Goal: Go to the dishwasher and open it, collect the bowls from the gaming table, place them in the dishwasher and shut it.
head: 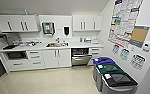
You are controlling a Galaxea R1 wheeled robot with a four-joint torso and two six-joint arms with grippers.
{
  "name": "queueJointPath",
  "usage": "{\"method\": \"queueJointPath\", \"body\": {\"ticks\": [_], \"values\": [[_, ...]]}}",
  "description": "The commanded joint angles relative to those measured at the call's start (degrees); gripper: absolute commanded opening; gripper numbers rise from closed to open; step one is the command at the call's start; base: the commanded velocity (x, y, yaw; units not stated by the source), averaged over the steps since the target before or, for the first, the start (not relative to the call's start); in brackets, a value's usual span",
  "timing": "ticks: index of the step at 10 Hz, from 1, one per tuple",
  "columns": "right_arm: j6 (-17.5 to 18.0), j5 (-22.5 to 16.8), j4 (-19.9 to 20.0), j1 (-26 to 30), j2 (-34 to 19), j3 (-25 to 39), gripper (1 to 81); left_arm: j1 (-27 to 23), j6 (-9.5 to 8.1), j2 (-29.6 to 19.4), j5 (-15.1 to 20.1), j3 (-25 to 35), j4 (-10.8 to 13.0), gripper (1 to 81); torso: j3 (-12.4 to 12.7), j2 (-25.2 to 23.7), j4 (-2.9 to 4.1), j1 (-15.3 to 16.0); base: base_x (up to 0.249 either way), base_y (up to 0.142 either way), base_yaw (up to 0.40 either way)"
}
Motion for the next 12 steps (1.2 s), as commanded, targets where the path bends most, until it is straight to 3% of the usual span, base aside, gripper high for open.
{"method": "queueJointPath", "body": {"ticks": [1, 6, 12], "values": [[-0.3, -3.04, -0.37, 2.49, -0.81, 0.26, 1.0, -2.8, 0.2, -0.16, 3.79, 0.04, 0.42, 1.0, 0.0, 0.0, 0.0, 0.0, 0.208, 0.0, 0.0], [-0.3, -3.04, -0.37, 2.4, -0.81, -0.18, 1.0, -2.8, 0.2, -0.07, 3.79, 0.04, 0.42, 1.0, 0.0, 0.02, 0.0, 0.05, 0.194, 0.0, 0.0], [-0.3, -3.04, -0.37, 2.31, -0.81, -0.18, 1.0, -2.8, 0.2, -0.07, 3.79, 0.04, 0.42, 1.0, 0.0, 0.02, 0.0, 0.02, 0.125, 0.0, 0.0]]}}
